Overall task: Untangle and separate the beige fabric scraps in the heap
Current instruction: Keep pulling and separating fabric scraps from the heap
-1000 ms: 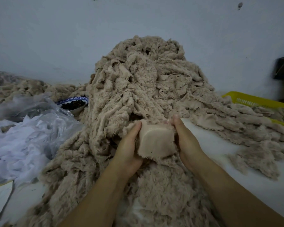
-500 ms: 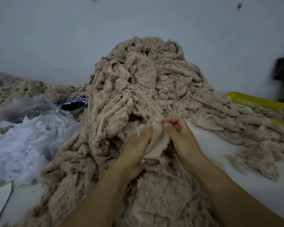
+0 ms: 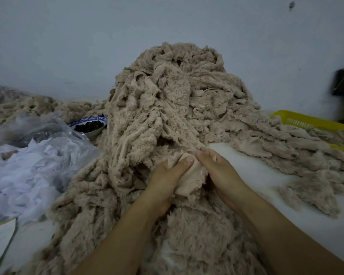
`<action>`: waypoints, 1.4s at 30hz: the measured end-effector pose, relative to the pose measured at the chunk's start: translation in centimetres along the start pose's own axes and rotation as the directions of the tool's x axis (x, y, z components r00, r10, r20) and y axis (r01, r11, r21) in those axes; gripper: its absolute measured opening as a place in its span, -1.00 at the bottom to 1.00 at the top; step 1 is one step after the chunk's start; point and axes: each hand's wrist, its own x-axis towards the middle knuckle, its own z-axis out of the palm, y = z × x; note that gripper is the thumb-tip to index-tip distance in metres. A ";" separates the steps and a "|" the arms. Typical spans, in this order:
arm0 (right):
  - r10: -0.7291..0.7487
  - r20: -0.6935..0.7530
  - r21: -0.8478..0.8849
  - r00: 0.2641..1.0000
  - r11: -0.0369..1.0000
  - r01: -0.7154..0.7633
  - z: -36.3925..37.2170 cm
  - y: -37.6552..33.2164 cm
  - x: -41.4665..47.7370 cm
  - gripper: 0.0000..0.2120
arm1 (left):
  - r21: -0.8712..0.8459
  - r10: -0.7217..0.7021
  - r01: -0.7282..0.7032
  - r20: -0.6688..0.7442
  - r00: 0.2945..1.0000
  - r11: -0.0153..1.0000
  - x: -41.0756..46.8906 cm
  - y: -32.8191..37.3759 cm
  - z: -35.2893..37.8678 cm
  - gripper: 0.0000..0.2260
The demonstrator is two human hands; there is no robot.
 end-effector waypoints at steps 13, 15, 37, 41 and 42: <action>-0.032 -0.384 -0.099 0.923 0.995 -0.007 -2.7 -0.7 1.0 -0.71 | -0.127 0.086 -0.076 0.077 0.993 0.989 -0.4 0.7 1.1 -0.80; -0.122 -0.343 -0.205 0.931 0.977 0.053 -2.5 -0.5 0.8 -0.76 | -0.286 -0.005 -0.019 -0.083 0.997 0.958 0.4 0.7 0.6 -0.60; 0.037 0.417 -0.113 0.908 0.994 0.011 2.3 -1.2 -2.4 -0.67 | -0.810 -0.003 0.137 0.164 0.986 0.570 0.1 2.0 -1.7 -0.57; 0.096 0.421 -0.294 0.902 0.955 0.035 1.4 -2.0 -2.6 -0.87 | -0.863 0.089 0.036 0.094 0.992 0.504 -0.7 3.8 -2.0 -0.76; 0.106 0.376 -0.348 0.920 0.937 0.035 0.9 -2.1 -2.3 -0.78 | -0.889 0.113 -0.049 0.003 0.994 0.456 -0.5 4.1 -2.4 -0.77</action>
